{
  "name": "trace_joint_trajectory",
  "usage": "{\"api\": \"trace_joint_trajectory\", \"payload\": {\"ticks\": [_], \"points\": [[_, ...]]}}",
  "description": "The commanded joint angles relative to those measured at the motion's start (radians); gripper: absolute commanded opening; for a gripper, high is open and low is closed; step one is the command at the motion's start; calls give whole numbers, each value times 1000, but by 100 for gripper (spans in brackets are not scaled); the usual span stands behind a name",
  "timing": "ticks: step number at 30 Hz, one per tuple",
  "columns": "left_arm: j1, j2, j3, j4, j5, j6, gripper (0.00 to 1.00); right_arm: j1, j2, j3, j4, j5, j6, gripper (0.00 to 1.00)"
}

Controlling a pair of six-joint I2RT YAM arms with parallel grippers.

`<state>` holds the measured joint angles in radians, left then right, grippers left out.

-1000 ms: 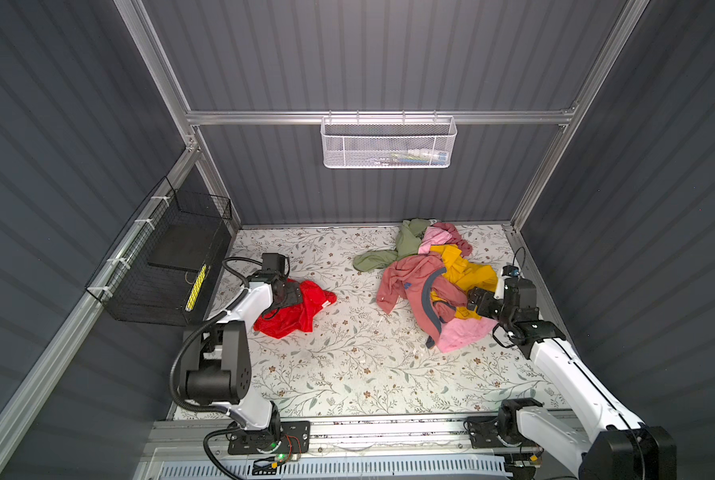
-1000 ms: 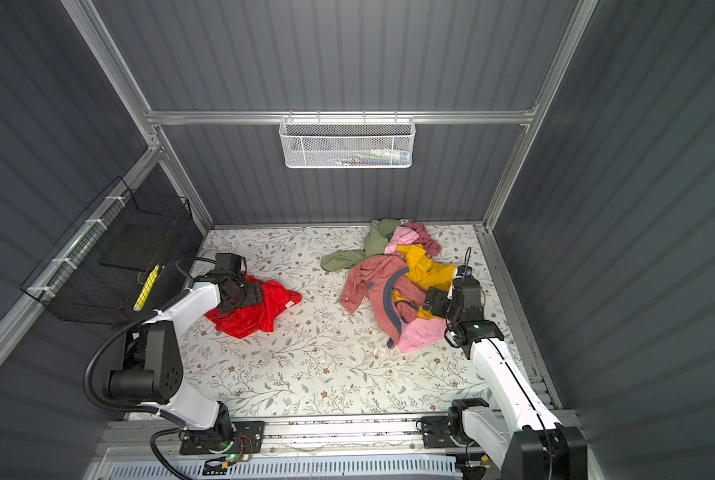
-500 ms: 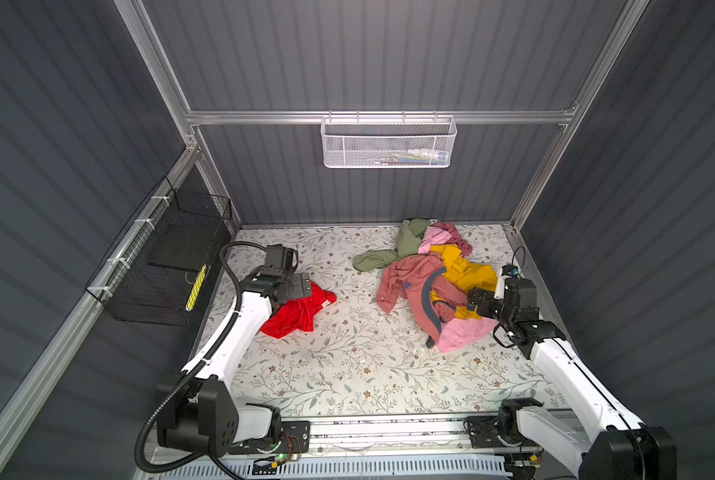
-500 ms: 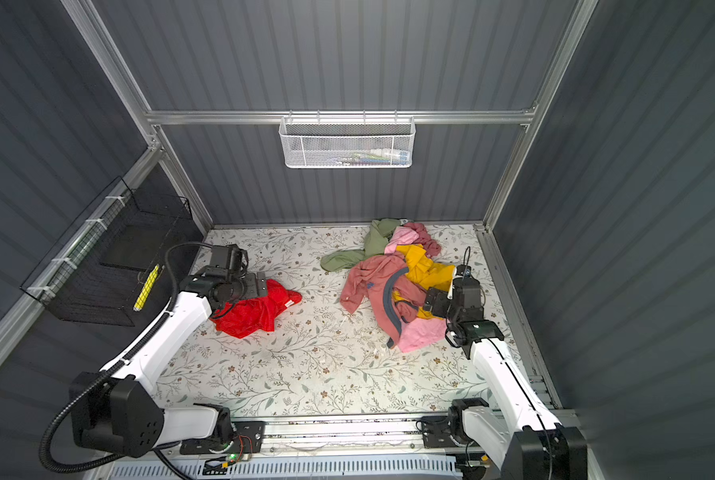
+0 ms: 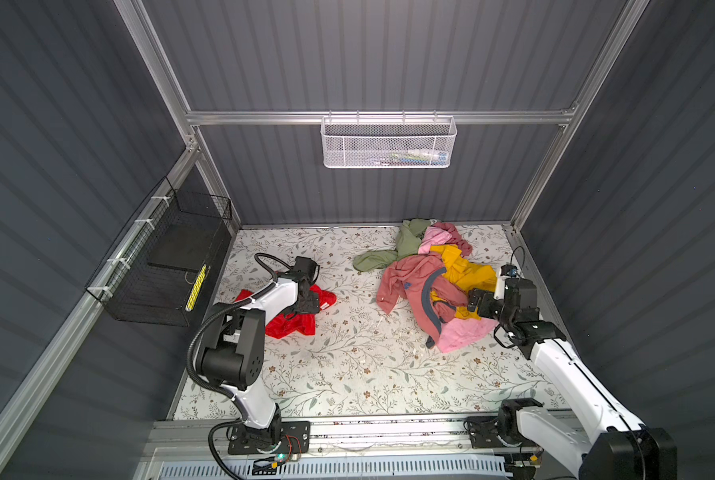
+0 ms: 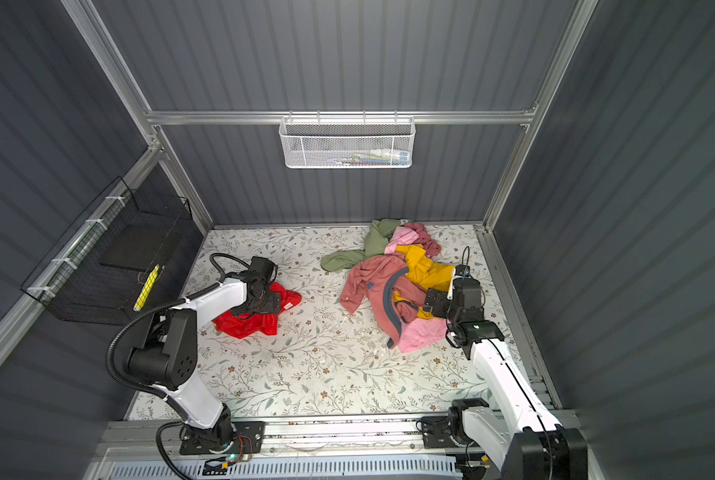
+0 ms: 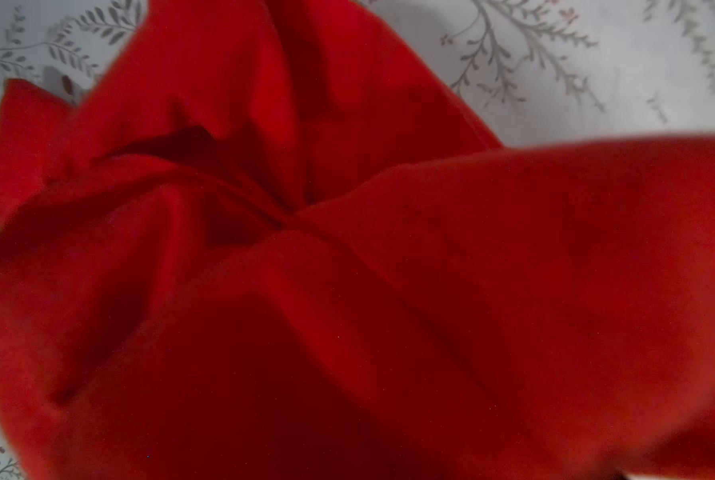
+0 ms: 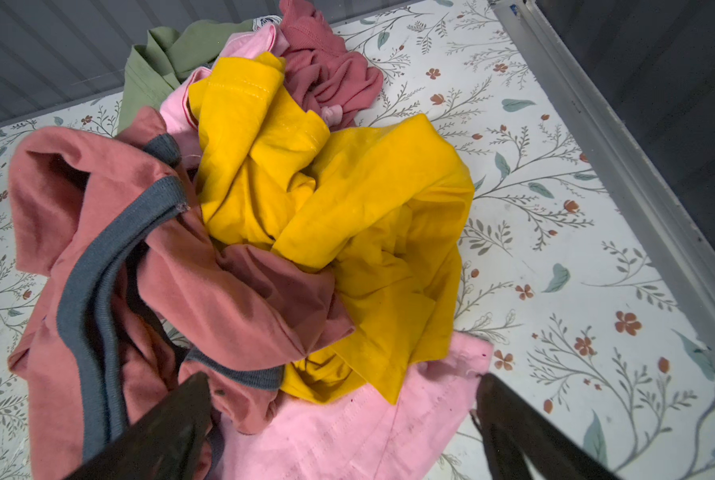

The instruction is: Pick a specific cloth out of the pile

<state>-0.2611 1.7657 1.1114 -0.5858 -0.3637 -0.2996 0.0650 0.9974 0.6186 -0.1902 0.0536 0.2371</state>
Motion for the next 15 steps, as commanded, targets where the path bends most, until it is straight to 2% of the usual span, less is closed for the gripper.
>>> {"api": "trace_joint_trajectory", "payload": {"ticks": [1,6,8,10,12,15], "points": [[3,112,73,-10,35,4,100,1,-3,3,-14,21,-18,99],[3,229,118,-22,135,23,98,1,-9,10,-28,33,-30,99],[3,235,110,-10,154,28,93,1,-14,10,-33,40,-35,99],[3,231,96,5,172,38,84,1,-15,7,-32,43,-40,99],[5,226,91,13,198,51,68,1,-10,6,-30,42,-37,99],[15,203,85,45,236,59,30,1,-3,9,-29,36,-35,99]]}}
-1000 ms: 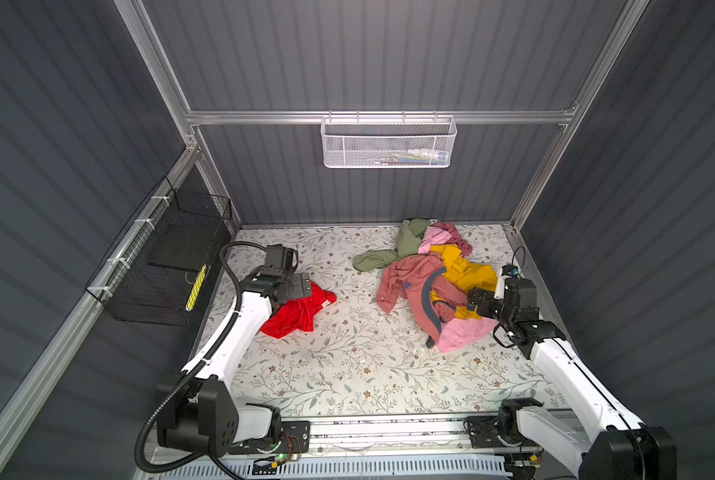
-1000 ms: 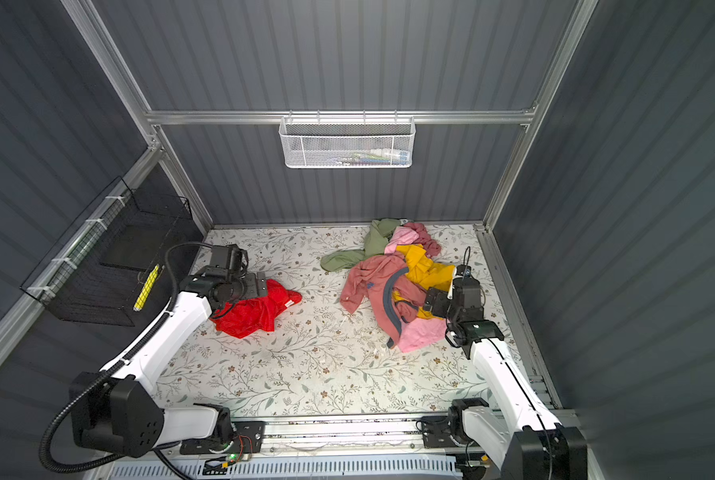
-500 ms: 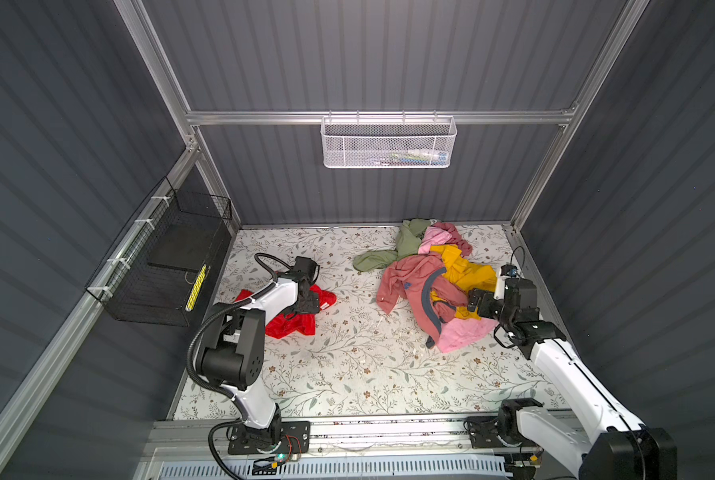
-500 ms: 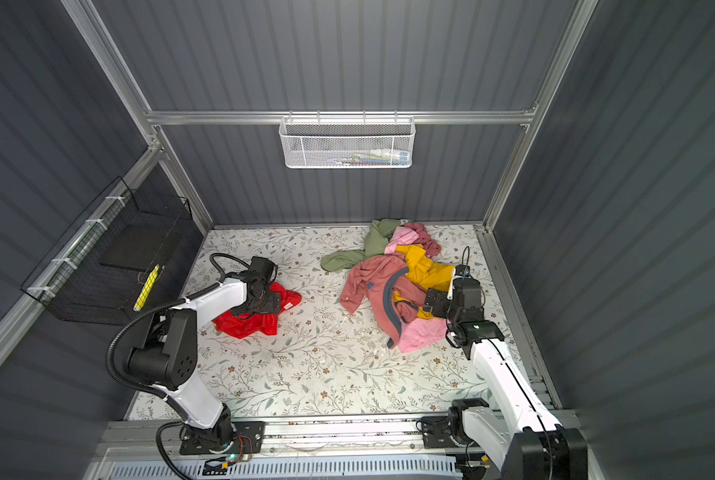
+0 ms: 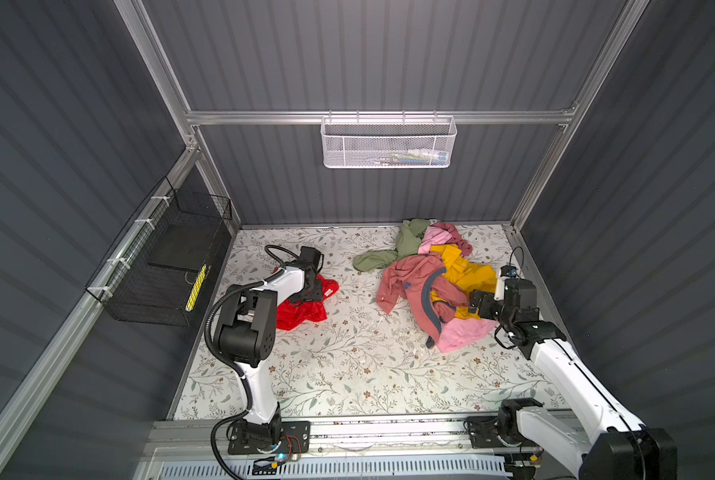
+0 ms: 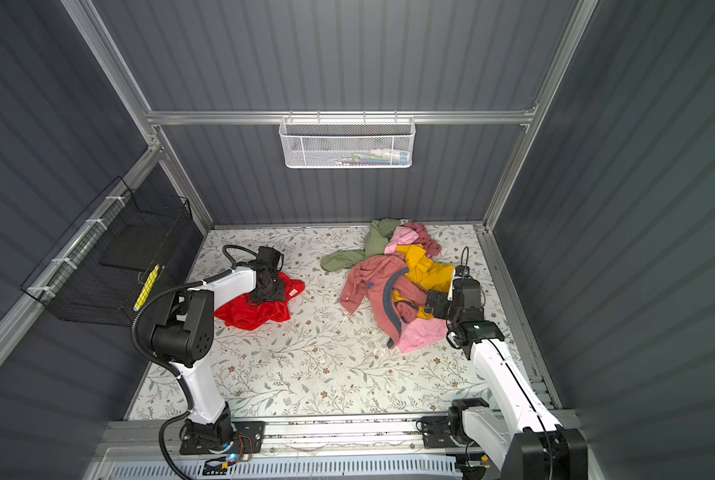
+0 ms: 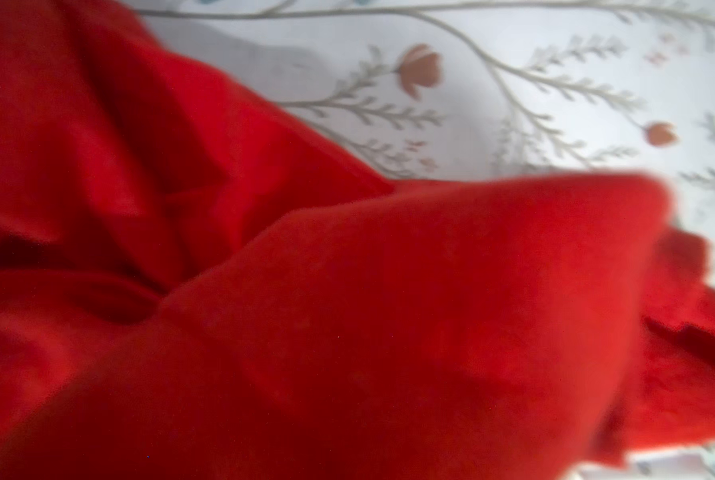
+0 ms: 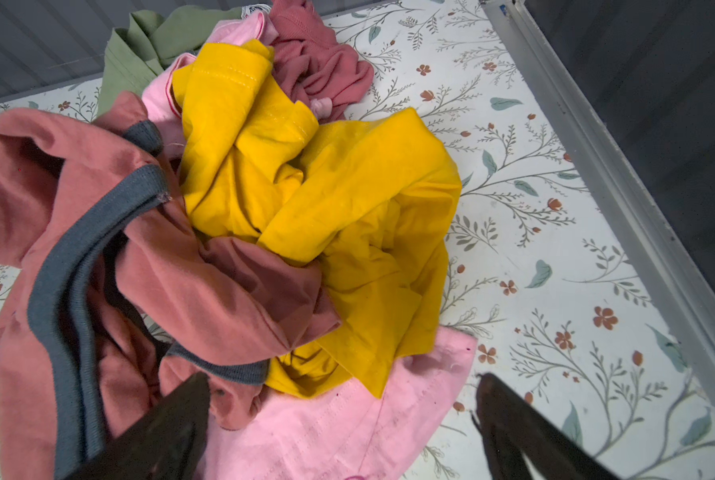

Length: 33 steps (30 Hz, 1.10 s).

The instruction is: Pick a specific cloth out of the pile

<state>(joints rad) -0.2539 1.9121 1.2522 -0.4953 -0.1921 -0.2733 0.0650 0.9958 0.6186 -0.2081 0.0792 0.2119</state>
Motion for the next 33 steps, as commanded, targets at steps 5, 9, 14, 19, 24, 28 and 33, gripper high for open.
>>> {"api": "trace_joint_trajectory", "payload": {"ticks": [5,9,14,19,24,28,33], "points": [[13,-7,-26,-15,77,69,3,1,-6,10,-12,5,-8,99],[16,-43,42,-33,22,104,0,1,-20,8,-8,-4,-8,99],[35,-46,128,1,-24,152,0,1,-43,1,1,-24,-11,99],[64,24,254,28,-31,180,0,1,-67,8,-8,-27,-10,99],[69,113,351,52,-23,216,0,1,-81,13,-17,-32,1,99],[70,212,433,26,4,248,0,1,-86,20,-35,-28,0,99],[69,260,403,17,44,278,0,1,-103,17,-45,-20,-3,99]]}}
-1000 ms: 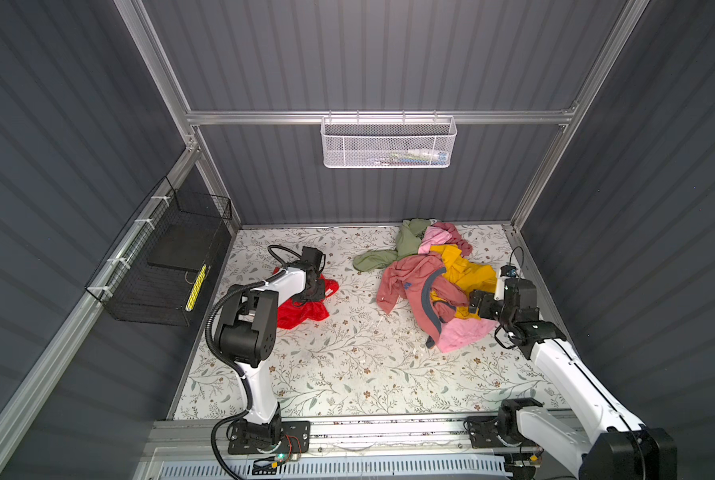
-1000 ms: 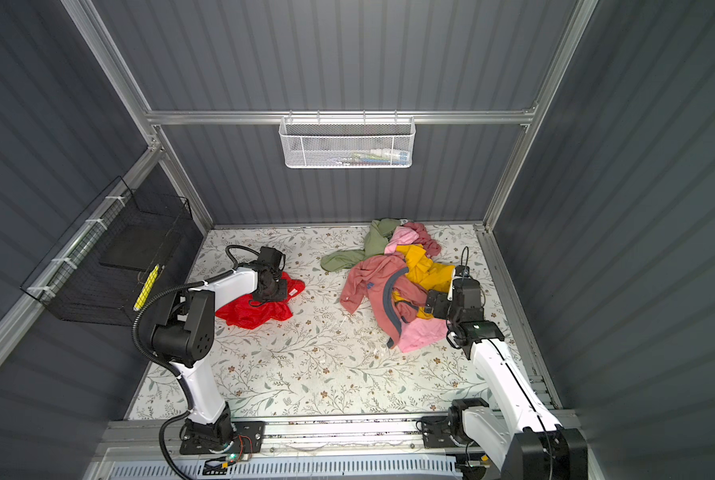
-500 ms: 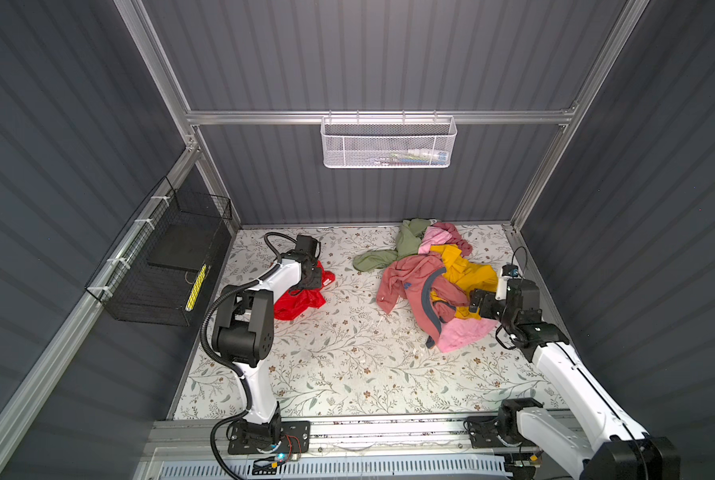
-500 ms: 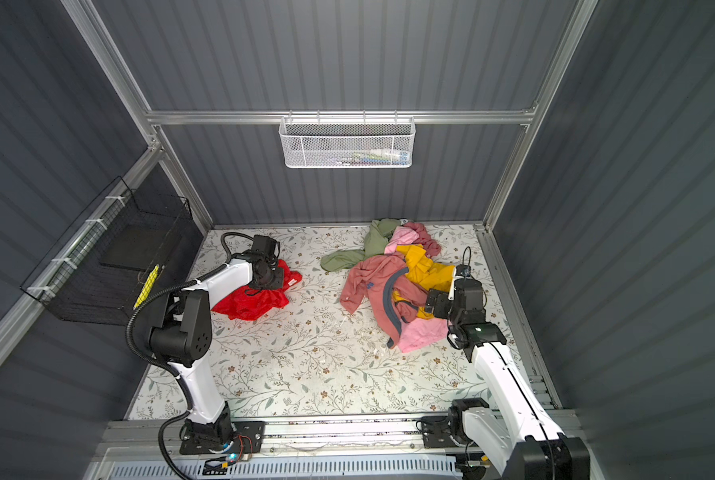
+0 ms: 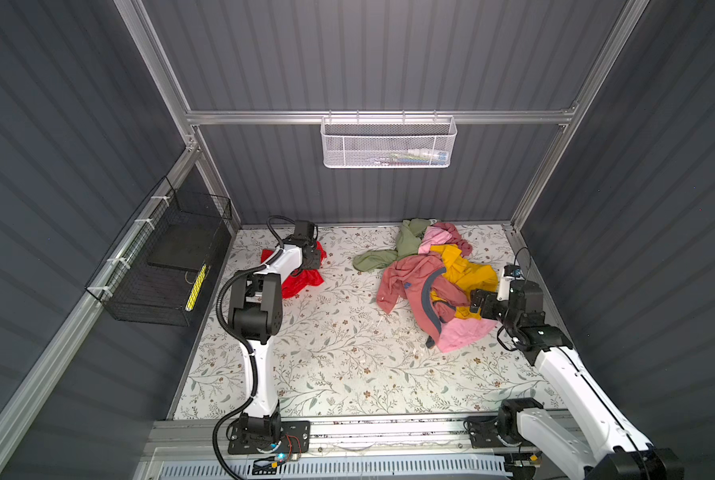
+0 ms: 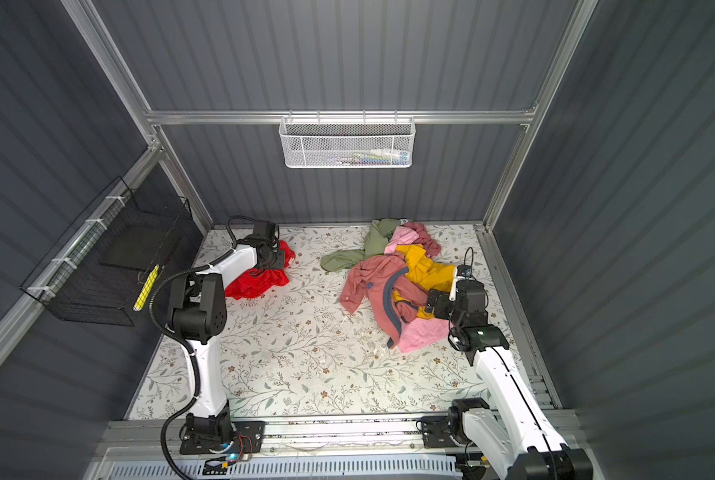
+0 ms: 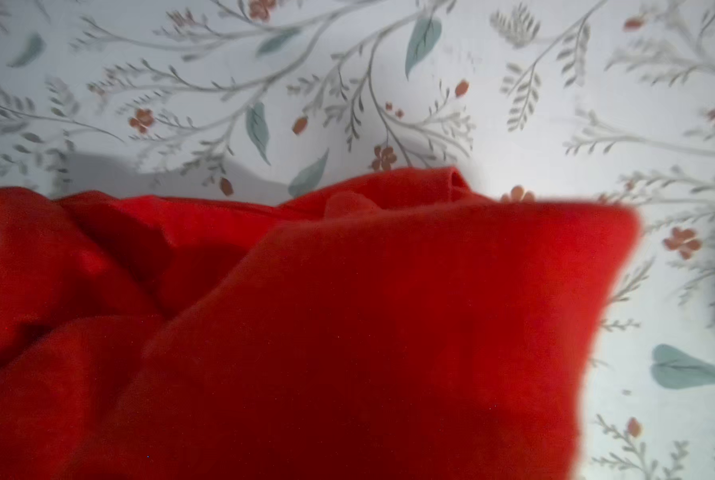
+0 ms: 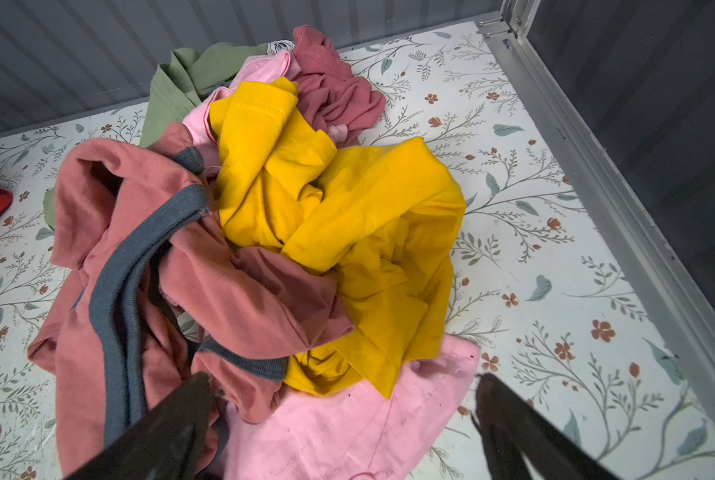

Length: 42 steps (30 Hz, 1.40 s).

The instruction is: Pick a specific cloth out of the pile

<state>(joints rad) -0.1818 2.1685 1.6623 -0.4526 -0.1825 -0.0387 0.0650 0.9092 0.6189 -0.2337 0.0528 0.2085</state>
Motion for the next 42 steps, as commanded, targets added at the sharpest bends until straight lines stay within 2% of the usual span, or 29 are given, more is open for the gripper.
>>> {"api": "trace_joint_trajectory", "payload": {"ticks": [1,3,5,10,14,18,21,26,32,39,42], "points": [[-4,4,-20,-27,40,49,0,1,-16,15,-19,7,0,99],[-2,2,-33,-42,52,42,0,1,-12,15,-15,5,0,99],[-3,-3,-33,-61,69,22,8,1,1,20,-11,0,-3,99],[-2,-37,-32,-38,132,-24,51,0,38,27,15,-14,-35,99],[-4,-73,-21,-45,131,-34,64,-1,41,25,48,-26,-53,99],[-4,-155,-50,-19,104,-54,89,-3,33,16,88,-62,-80,99],[-4,-235,-99,26,83,-70,100,-5,30,2,115,-55,-98,99],[-11,-389,-220,106,40,-91,100,-11,13,-45,188,-28,-121,99],[-34,-620,-504,254,-73,-96,100,-21,-21,-163,368,41,-136,99],[-36,-863,-825,431,-172,-124,100,-37,10,-361,788,88,-180,99],[-36,-912,-899,463,-214,-128,100,-41,70,-424,966,129,-201,99]]}}
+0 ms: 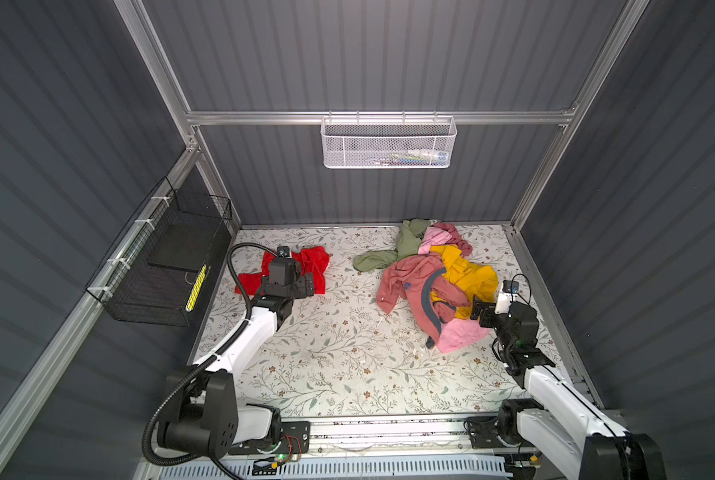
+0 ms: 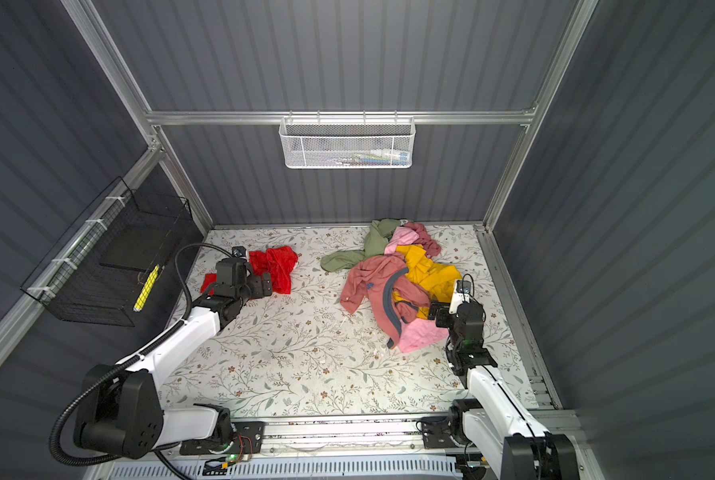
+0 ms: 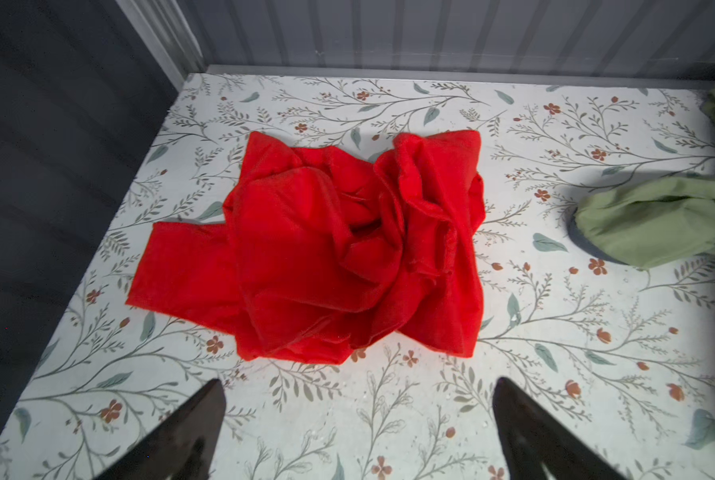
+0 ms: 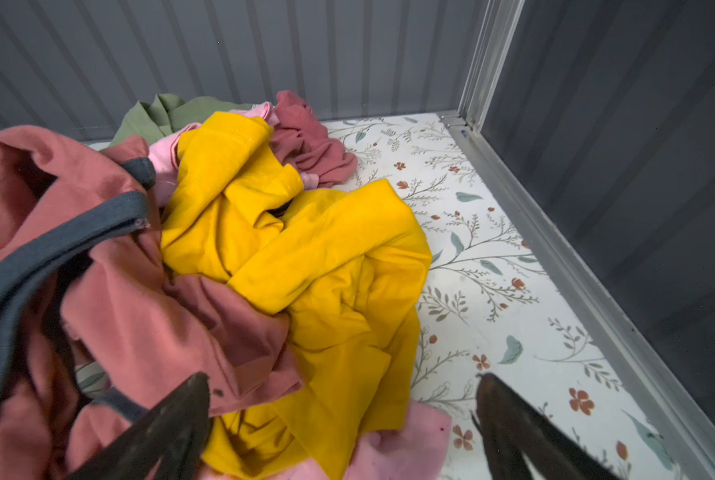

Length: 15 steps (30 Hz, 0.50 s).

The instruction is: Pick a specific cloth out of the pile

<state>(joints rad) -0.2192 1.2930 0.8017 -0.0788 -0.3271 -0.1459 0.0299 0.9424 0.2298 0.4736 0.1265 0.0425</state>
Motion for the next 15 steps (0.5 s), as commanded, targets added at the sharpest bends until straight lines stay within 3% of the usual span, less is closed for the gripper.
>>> {"api": "trace_joint_trajectory", "payload": {"ticks": [1,6,9,12,13,15], "points": [[1,-47,-54,98,-78,-21,100,-9,68,-47,313,69,-39,99],[1,-68,-115,177,-118,-21,100,-19,268,-67,562,77,-46,99],[1,-58,-145,234,-154,-10,100,-28,365,-32,591,7,-28,99],[1,-33,-167,293,-221,6,100,-29,544,-4,740,-8,-36,99],[1,-28,-181,330,-247,18,100,-26,544,3,733,-7,-40,99],[2,-16,-221,439,-291,51,100,-34,483,55,522,-28,-20,99]]}}
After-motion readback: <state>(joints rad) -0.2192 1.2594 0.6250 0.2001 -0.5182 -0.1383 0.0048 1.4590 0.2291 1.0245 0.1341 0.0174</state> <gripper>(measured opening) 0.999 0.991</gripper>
